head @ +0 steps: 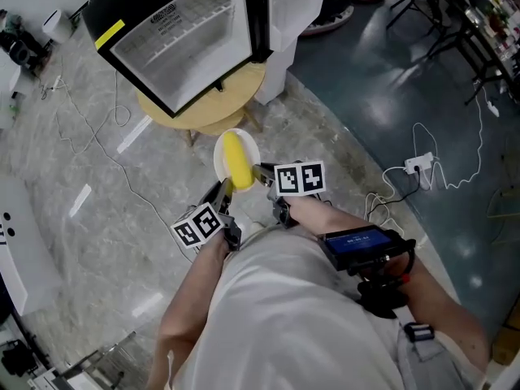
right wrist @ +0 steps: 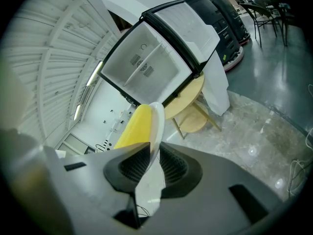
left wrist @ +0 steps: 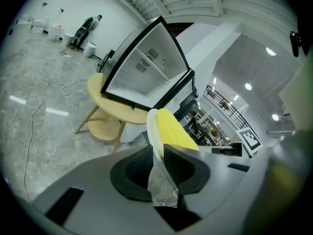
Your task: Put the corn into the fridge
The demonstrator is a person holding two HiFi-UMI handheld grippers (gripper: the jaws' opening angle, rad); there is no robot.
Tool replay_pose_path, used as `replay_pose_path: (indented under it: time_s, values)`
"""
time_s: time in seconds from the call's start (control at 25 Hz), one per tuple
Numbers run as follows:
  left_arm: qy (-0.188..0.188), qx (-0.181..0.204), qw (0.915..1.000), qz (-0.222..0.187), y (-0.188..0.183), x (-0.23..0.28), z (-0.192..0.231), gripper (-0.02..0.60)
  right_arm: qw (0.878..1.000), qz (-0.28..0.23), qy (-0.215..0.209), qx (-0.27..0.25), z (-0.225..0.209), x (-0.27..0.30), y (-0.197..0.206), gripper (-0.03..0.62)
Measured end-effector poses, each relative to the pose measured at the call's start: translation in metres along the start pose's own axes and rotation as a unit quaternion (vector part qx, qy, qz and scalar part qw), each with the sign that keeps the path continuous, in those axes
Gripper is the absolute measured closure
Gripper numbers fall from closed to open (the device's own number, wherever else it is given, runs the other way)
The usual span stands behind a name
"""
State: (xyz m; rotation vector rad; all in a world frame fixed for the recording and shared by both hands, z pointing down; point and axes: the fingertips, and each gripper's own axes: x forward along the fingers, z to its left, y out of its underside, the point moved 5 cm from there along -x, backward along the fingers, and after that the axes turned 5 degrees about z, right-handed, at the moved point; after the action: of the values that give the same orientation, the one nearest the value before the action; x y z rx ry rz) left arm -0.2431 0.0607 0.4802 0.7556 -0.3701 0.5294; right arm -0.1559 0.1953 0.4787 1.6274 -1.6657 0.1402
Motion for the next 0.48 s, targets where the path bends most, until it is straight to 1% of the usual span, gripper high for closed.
replay_pose_path:
  time_s: [0.16,0.48]
  values:
    - [-0.002,-0.009,1.0,-0.001,-0.009,0.03,-0.019,0.516,1.0,0.006,-0.002,-0.005,-0.022,-0.011,-0.03,0.534]
    - [-0.015,-0.028,0.9995,-0.006,-0.02,0.072,-0.042,0.515,1.0,0.022,-0.014,-0.013,-0.054,-0.019,-0.071,0.534]
